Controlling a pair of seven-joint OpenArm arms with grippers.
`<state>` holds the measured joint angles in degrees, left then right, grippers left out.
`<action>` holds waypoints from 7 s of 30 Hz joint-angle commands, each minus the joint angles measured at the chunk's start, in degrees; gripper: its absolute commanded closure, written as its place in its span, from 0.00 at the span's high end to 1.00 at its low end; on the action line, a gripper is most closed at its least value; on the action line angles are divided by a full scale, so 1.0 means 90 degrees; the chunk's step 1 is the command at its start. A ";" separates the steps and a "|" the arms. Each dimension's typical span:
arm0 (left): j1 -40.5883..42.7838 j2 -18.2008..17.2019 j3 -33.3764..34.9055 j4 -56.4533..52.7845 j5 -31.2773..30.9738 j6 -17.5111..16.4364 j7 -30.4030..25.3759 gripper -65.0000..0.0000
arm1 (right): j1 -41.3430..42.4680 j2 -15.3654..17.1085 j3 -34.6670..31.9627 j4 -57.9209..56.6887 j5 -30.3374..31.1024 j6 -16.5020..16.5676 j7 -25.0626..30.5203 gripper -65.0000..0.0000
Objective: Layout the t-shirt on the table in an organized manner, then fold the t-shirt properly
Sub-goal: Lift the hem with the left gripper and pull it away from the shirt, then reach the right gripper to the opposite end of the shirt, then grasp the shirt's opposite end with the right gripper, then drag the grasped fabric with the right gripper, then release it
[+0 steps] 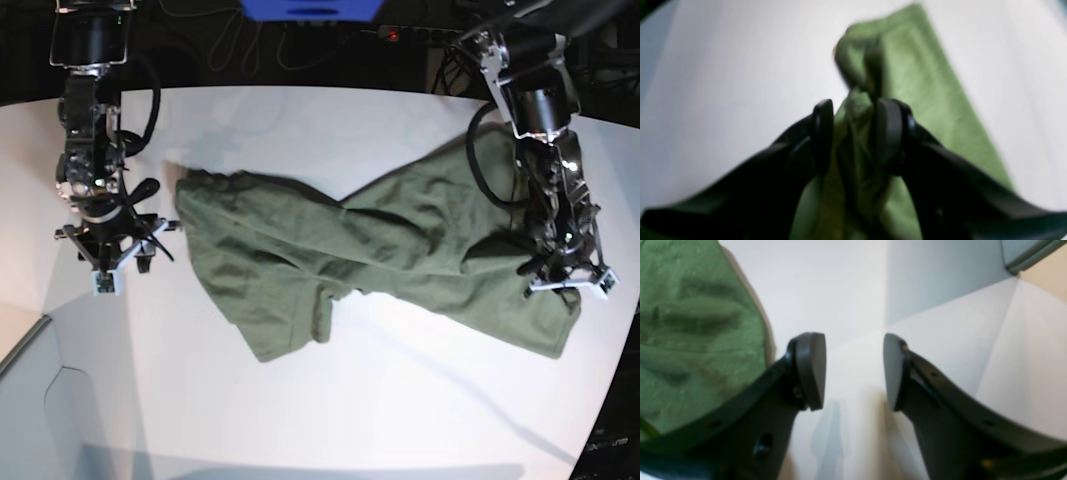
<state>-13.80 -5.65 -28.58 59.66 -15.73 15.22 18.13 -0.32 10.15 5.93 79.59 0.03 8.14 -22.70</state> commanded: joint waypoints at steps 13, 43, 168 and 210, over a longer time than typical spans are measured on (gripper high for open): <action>-0.0151 -0.0080 -0.0014 0.0106 0.0023 -0.0046 -0.0144 0.01 | 0.0196 0.0137 0.0020 0.0021 0.0001 -0.0021 0.0163 0.43; 0.3101 -0.0227 -0.1665 0.3164 -0.2497 -0.0055 -0.0115 0.00 | 0.1857 -0.0019 -0.0830 -0.1796 0.0001 0.0751 0.0163 0.44; 0.3219 -0.0002 -0.1342 0.3164 -0.2438 -0.0065 -0.0085 0.00 | 0.4426 -0.0234 -0.1241 -0.3515 -0.0009 0.3222 0.0173 0.00; 0.3277 -0.0276 -0.1342 0.3095 -0.2438 -0.0065 -0.0085 0.00 | 0.3029 -0.0352 -0.1680 -0.4170 0.0031 0.2255 0.1697 0.85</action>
<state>15.97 -7.33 -40.38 86.61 -37.74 15.00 18.57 25.12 6.83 -9.30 40.86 -0.49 28.47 -9.02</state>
